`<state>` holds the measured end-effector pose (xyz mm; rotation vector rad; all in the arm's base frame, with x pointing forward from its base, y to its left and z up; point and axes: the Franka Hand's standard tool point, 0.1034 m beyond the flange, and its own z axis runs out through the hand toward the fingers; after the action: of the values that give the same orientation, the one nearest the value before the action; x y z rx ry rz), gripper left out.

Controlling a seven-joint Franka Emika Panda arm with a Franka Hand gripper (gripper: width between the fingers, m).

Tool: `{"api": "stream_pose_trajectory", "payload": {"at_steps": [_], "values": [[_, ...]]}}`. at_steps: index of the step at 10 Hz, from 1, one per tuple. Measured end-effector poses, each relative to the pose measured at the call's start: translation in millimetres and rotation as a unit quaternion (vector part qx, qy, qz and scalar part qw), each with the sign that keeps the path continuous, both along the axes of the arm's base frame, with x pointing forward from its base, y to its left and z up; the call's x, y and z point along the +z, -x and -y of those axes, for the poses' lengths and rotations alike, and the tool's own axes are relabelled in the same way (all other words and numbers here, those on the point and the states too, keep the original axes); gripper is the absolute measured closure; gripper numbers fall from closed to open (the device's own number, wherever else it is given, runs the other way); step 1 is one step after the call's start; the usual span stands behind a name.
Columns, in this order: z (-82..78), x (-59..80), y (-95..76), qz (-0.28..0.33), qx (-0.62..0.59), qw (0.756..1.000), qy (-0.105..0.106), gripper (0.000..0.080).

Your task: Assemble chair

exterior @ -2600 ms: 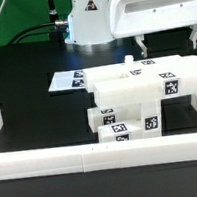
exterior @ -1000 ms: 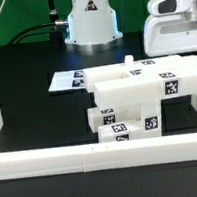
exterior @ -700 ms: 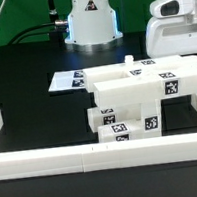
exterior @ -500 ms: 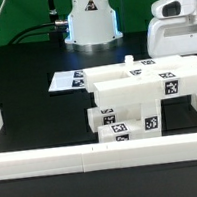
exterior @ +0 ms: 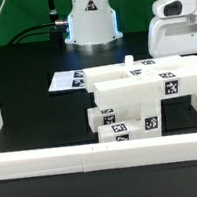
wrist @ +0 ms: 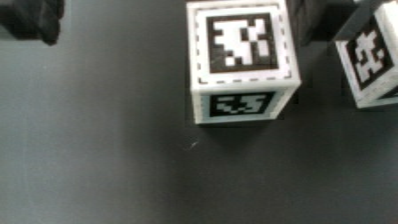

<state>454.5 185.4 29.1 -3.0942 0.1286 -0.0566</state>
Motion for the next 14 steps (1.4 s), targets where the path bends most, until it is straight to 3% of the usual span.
{"api": "stream_pose_trajectory", "payload": {"at_steps": [4, 8, 12, 13, 14], "values": [[9.1, -8.3, 2.3, 0.002, 0.006, 1.0, 0.005, 0.0151], [3.4, -21.0, 7.5, 0.001, 0.015, 1.0, 0.009, 0.0151], [8.9, -23.7, 7.7, 0.008, 0.012, 1.0, 0.011, 0.0176], [9.1, -23.7, 7.6, 0.008, 0.012, 1.0, 0.011, 0.0349], [9.4, -23.6, 7.4, 0.008, 0.012, 1.0, 0.011, 0.0349]]}}
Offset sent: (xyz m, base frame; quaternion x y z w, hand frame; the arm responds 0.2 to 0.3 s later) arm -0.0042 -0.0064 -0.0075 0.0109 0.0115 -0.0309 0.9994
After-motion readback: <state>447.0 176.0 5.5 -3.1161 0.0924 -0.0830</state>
